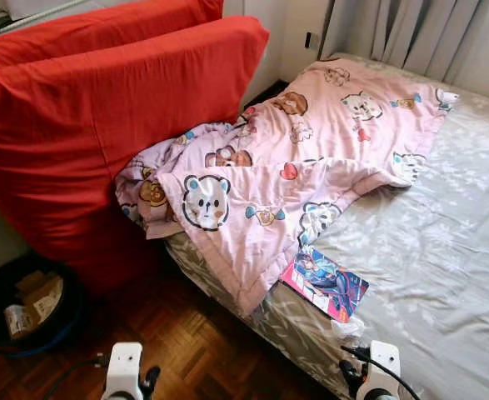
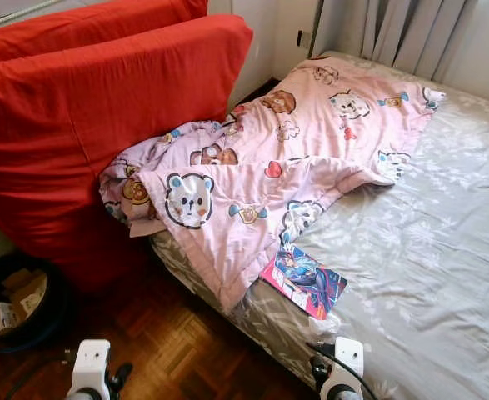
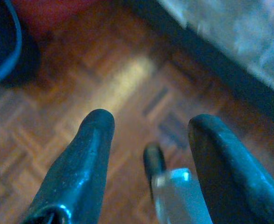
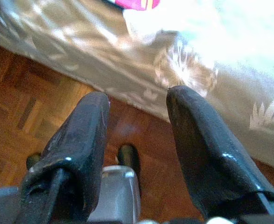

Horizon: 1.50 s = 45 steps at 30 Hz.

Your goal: Clean up the room

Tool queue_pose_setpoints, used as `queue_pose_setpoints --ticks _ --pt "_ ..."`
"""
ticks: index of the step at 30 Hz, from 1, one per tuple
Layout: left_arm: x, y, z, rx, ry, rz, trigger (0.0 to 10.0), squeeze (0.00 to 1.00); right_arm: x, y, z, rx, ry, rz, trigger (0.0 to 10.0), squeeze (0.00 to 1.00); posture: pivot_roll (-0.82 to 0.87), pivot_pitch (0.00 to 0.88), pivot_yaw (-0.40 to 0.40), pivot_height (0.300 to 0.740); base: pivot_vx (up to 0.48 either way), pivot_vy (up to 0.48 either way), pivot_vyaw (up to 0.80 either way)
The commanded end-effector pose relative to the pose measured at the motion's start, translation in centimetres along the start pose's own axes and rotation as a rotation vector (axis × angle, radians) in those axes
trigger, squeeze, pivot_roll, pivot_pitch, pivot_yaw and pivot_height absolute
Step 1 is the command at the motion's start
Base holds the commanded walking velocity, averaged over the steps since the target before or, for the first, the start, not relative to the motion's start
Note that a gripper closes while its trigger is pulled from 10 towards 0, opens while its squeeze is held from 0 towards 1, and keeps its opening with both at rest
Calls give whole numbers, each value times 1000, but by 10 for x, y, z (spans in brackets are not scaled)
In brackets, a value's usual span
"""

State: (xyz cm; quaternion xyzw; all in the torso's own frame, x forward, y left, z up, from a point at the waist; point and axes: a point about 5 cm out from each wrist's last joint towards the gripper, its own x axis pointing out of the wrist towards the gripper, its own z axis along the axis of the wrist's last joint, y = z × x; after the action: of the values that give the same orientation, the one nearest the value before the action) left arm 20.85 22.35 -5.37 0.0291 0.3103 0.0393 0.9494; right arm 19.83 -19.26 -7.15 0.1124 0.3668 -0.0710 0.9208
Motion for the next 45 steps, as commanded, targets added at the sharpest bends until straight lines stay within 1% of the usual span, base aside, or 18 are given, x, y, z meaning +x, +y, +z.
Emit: queue_pose_setpoints --ticks 1,3,4,5,6,7,8,12,19,20,22,25,26,30,34,38,42,45 --pt "2 -1 10 -19 -70 8 10000 0 2 0 11 12 -62 11 10000 0 -45 192 -25 740 0 0 0" --pt "5 -5 35 -13 -212 -10 10000 0 5 9 31 0 -162 71 10000 0 -45 198 -30 740 0 0 0" --pt "5 -5 35 -13 -212 -10 10000 0 5 9 31 0 -162 71 10000 0 -45 198 -30 740 0 0 0" --pt "5 -8 54 -8 -319 -22 10000 0 6 17 47 -16 -242 119 10000 0 -43 200 -31 740 0 0 0" --pt "5 -10 62 0 -363 -32 10000 0 7 20 55 -15 -277 135 10000 0 -42 202 -30 740 0 0 0" --pt "5 -10 62 0 -363 -32 10000 0 7 20 55 -15 -277 135 10000 0 -42 202 -30 740 0 0 0" --pt "4 -11 72 8 -418 -36 10000 0 7 24 65 -12 -328 152 10000 0 -44 199 -29 740 0 0 0" --pt "-4 -8 86 -5 -523 -13 10000 0 5 34 87 -36 -440 199 10000 0 -44 194 -30 740 0 0 0" --pt "-19 1 95 -12 -610 15 10000 0 -1 38 102 -32 -551 223 10000 0 -37 192 -33 740 0 0 0" --pt "-23 0 100 -7 -635 9 10000 0 -4 38 106 -27 -588 212 10000 0 -35 188 -29 740 0 0 0" --pt "-27 -1 105 7 -659 2 10000 0 -8 38 109 -26 -623 200 10000 0 -39 178 -24 740 0 0 0" --pt "-29 0 107 4 -663 2 10000 0 -9 38 108 -30 -629 199 10000 0 -43 174 -22 740 0 0 0" --pt "-31 5 109 -3 -669 20 10000 0 -11 38 106 -38 -637 195 10000 0 -51 167 -19 740 0 0 0" --pt "-33 9 111 -4 -673 31 10000 0 -13 36 104 -40 -637 188 10000 0 -51 160 -19 740 0 0 0" --pt "-32 8 110 10 -656 18 10000 0 -11 32 102 -77 -609 164 10000 0 -60 152 -16 740 0 0 0" --pt "-32 5 116 4 -653 12 10000 0 -11 29 106 -83 -603 138 10000 0 -51 144 -17 715 0 0 0" --pt "-32 1 124 -3 -671 0 10000 0 -11 34 106 -86 -605 144 10000 0 -51 141 -13 690 0 0 0" --pt "-31 -1 126 -4 -671 -10 10000 0 -12 37 107 -92 -625 147 10000 0 -49 148 -11 690 0 0 0"
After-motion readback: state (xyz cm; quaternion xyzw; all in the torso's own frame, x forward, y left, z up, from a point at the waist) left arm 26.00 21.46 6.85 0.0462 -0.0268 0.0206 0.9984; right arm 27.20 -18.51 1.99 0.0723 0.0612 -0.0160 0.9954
